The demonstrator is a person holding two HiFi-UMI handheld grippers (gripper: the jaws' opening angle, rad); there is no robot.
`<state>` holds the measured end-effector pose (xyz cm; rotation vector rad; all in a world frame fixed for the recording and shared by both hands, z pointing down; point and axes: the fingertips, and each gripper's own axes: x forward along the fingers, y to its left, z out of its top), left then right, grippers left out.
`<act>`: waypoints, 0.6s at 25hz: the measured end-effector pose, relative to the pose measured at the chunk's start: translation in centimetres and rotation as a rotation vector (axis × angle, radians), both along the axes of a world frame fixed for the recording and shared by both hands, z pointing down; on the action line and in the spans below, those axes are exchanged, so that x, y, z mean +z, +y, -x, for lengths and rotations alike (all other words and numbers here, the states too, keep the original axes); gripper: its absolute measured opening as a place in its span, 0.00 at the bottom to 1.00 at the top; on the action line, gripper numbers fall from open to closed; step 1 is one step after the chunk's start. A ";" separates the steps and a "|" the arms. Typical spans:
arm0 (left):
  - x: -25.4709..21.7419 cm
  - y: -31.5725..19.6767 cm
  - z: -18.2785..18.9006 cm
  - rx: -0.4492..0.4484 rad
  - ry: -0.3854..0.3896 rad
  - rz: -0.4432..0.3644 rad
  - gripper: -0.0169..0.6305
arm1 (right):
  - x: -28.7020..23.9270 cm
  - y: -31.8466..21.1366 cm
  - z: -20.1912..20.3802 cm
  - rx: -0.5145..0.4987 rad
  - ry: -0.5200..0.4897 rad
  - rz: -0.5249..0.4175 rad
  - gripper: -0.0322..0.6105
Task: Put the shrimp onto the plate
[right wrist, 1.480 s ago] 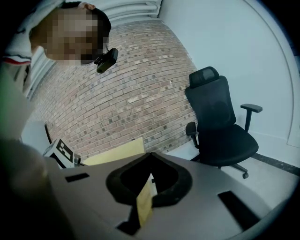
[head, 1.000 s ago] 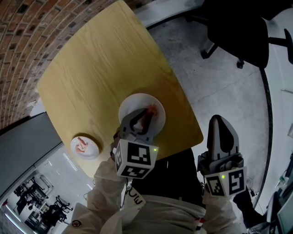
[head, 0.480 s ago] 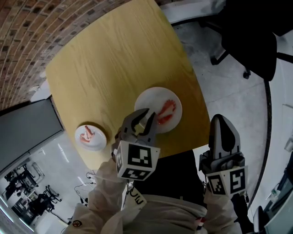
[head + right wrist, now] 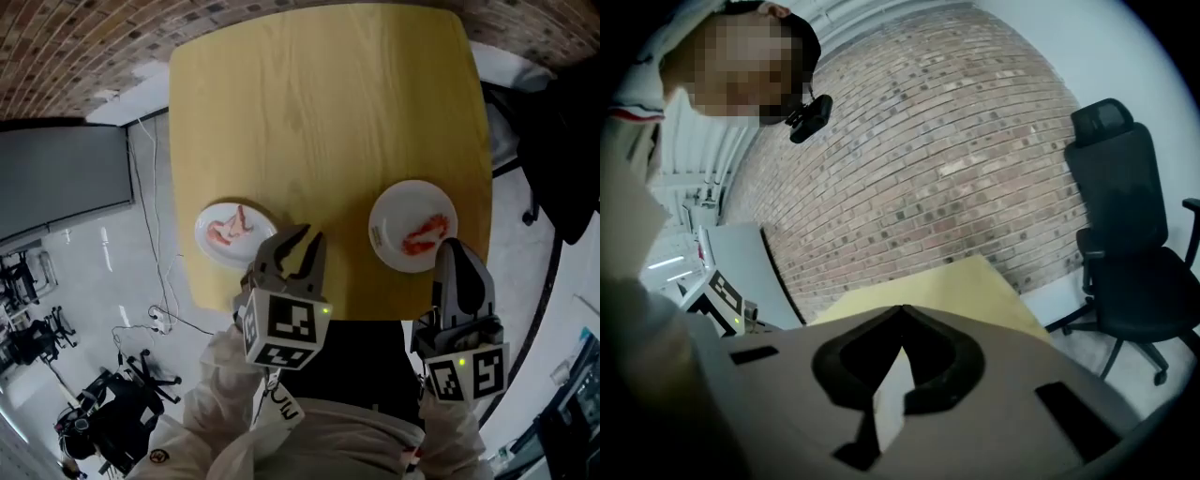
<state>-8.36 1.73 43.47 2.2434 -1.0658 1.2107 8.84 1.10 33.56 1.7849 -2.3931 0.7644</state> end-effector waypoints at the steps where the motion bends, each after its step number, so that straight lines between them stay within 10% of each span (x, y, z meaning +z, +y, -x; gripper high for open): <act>1: 0.0 0.2 1.3 -0.027 -0.002 -0.002 0.13 | 0.0 -0.1 1.2 -0.023 -0.001 -0.001 0.09; 15: -0.8 -0.2 13.3 -0.231 -0.026 -0.043 0.13 | -0.2 -1.9 13.1 -0.208 -0.004 0.017 0.09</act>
